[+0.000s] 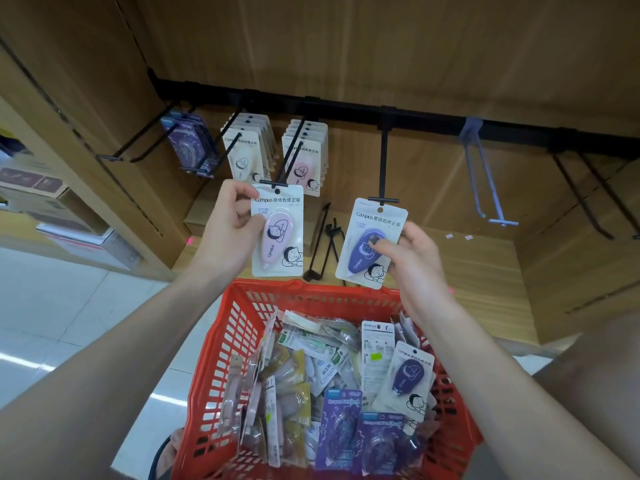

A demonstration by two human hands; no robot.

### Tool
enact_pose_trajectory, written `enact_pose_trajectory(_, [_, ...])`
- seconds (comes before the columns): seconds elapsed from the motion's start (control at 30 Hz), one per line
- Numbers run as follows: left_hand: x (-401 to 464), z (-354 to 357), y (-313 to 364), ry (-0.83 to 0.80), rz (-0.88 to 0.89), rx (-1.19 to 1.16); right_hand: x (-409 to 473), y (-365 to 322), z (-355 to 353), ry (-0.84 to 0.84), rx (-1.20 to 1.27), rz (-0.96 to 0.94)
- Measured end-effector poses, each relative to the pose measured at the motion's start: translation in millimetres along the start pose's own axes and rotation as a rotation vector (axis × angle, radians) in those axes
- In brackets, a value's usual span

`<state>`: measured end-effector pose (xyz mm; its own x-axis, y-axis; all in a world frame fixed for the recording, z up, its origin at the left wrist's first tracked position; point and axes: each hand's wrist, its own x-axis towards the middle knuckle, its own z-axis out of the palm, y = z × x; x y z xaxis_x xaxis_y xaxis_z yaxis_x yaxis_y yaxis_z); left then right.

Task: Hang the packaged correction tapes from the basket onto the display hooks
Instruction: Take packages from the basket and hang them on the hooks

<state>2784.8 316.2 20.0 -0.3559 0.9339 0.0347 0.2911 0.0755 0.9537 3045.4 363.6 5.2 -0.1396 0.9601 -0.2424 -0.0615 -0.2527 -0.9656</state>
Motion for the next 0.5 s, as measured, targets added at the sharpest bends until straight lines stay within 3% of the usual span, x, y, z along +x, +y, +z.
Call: enact_pose_trajectory(0.5, [27.1, 11.5, -4.9, 0.16, -0.107, 0.04, 4.3, -5.6, 7.5, 0.072, -0.09, -0.064])
